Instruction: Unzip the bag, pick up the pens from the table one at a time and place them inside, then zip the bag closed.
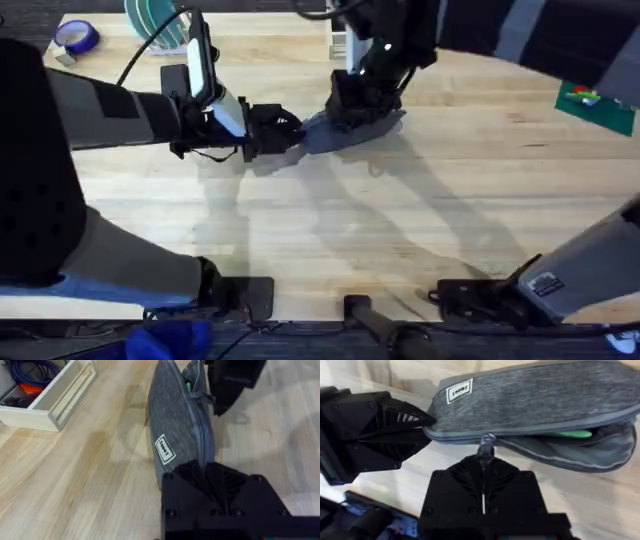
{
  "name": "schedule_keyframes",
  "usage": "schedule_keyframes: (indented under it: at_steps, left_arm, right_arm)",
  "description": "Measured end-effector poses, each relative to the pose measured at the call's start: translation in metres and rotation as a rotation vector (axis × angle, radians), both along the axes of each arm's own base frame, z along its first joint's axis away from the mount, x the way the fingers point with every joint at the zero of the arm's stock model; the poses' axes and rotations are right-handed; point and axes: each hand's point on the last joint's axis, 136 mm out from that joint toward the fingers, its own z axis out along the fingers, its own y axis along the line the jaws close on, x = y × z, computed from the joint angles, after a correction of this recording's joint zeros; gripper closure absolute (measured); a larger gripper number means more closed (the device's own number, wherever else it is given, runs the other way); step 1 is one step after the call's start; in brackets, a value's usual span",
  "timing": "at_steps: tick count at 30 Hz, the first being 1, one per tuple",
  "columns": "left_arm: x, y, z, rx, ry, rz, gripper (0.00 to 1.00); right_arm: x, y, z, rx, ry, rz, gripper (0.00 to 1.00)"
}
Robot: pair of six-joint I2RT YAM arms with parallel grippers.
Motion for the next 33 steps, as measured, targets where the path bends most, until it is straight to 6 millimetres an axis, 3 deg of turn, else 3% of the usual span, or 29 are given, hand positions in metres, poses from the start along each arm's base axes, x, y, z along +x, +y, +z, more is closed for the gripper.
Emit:
schedule_keyframes:
  at_steps: [17, 33]
  left_arm:
    - [0.0, 0.0, 0.0, 0.0, 0.0, 0.0, 0.959]
    - [0.0, 0.0, 0.0, 0.0, 0.0, 0.0, 0.96]
  right_arm:
    - [0.011, -0.01, 0.014, 0.225, 0.104, 0.001, 0.968]
    - [0.018, -0.034, 0.015, 0.242, 0.133, -0.049, 0.97]
